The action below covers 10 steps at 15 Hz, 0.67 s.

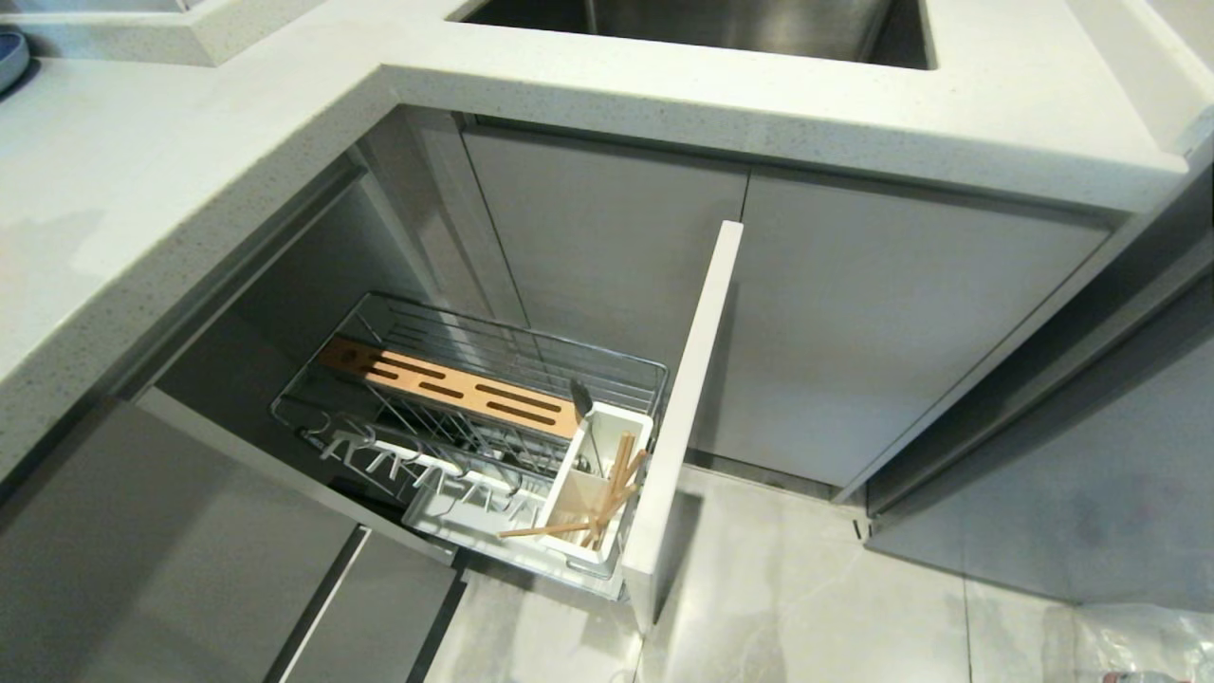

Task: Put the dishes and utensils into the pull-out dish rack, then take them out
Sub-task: Take the bowl out of the cupboard

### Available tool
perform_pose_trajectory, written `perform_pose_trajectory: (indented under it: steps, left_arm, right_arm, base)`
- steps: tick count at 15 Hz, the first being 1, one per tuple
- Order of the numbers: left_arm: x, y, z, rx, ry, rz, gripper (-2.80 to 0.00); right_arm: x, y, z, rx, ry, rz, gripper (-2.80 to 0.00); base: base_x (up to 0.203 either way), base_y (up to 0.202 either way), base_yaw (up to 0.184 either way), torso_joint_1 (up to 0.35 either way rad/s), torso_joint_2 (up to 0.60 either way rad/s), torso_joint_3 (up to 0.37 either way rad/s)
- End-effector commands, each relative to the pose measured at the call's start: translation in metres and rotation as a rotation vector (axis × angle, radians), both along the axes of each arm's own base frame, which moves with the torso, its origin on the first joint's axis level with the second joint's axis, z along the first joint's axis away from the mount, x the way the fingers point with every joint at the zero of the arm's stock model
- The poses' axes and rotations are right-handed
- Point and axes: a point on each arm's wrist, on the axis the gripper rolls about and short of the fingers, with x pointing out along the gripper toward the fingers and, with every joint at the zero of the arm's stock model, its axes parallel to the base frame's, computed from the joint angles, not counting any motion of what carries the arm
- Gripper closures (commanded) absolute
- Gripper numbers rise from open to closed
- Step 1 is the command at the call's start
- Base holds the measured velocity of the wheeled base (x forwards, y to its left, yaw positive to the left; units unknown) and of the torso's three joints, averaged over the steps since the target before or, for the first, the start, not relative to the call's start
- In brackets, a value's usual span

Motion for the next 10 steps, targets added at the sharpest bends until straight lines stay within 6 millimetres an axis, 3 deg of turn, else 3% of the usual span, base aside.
perform_pose_trajectory:
  steps: [1,10]
  left_arm:
    - [0.0007,0.0011,-0.0012,-0.003,0.013,0.005,0.00]
    - [0.0003,0.0015,-0.0013,-0.004,0.013,0.010,0.00]
  right_arm:
    - [0.0001,0.0000,-0.0004,0.000,0.001,0.000,0.00]
    - [0.0001,0.0000,-0.0004,0.000,0.001,0.000,0.00]
  base:
    - [0.000,0.000,0.000,0.000,0.00,0.000]
    - [0.000,0.000,0.000,0.000,0.00,0.000]
